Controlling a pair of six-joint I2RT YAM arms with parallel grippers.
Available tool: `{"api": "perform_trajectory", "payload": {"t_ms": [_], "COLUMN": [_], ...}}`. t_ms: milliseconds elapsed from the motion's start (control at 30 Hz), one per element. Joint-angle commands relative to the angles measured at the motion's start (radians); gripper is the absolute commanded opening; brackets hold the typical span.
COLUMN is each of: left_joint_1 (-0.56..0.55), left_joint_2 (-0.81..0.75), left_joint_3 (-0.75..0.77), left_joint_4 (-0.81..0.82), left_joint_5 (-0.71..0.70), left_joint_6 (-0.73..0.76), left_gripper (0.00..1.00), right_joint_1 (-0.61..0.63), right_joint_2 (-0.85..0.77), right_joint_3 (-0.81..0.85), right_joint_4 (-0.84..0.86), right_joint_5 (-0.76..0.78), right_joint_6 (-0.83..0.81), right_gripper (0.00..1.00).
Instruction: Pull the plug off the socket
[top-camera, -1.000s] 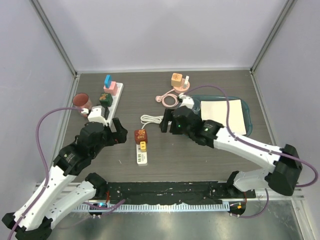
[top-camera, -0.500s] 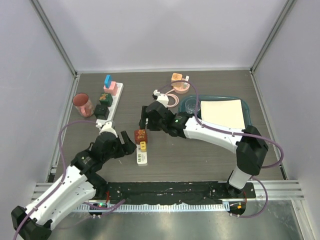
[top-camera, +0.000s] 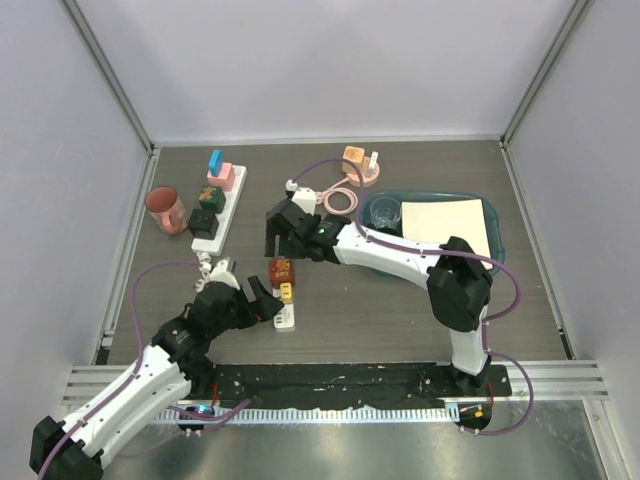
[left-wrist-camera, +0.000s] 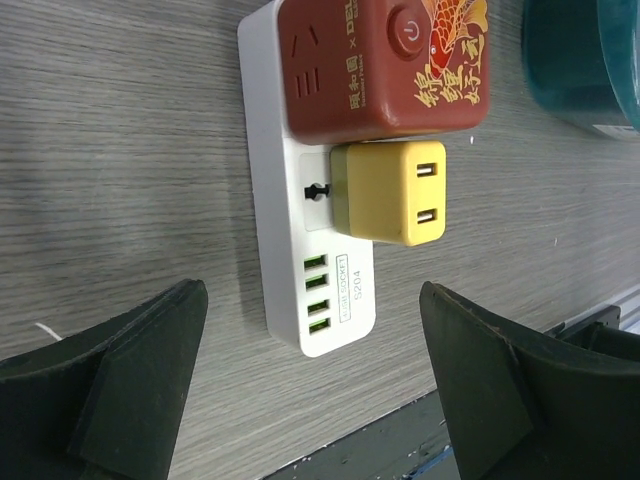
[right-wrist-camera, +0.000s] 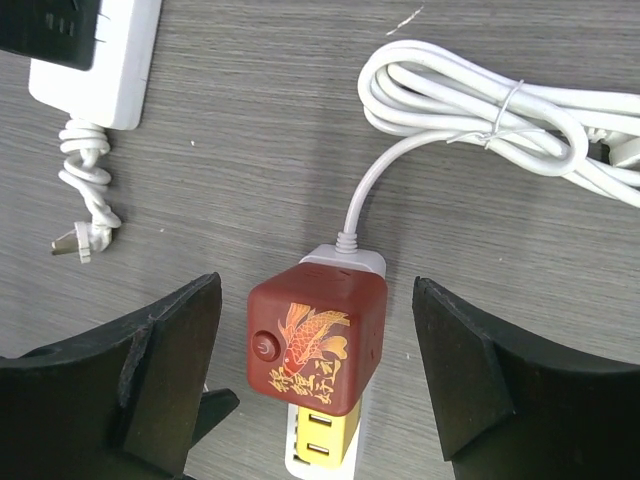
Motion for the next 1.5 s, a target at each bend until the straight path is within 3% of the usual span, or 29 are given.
{"api": "perform_trajectory", "payload": {"t_ms": [0, 133, 267, 500, 633, 967, 1467], "left_joint_1": [-0.002, -0.002, -0.002, 0.0, -0.002, -0.002, -0.002], "left_joint_2": [0.008, 0.013, -0.001, 0.001, 0.001, 0.063, 0.212], "left_joint_3": [-0.036, -0.059, -0.083, -0.12, -0.137, -0.128, -0.108], "left_joint_4": [0.126, 0.155, 0.177, 0.194, 0.195, 0.108, 0.099], "left_joint_5": [0.028, 0.057, 0.068, 0.057, 0.042, -0.067, -0.083], "left_joint_6": [-0.006, -0.015, -0.026, -0.039, -0.061, -0.158, -0.205], "left_gripper": [0.93, 0.87, 0.76, 0.73, 0.63, 0.6, 0.59], "right_joint_1": [0.015, 0.023, 0.029, 0.033, 0.038, 0.053, 0.092], "right_joint_2": [0.016, 0.025, 0.031, 0.077, 0.117, 0.157, 0.211], "right_joint_3": [0.071, 0.074, 0.085, 0.111, 0.163, 0.203, 0.255], "right_joint_4": [-0.04, -0.04, -0.041, -0.069, -0.115, -0.176, -0.253], "right_joint_5": [0.031, 0.024, 0.013, 0.012, 0.028, 0.071, 0.122], "right_joint_6": [-0.013, -0.016, -0.027, -0.05, -0.065, -0.043, -0.008], "right_gripper": [0.83, 0.83, 0.82, 0.83, 0.84, 0.82, 0.79]}}
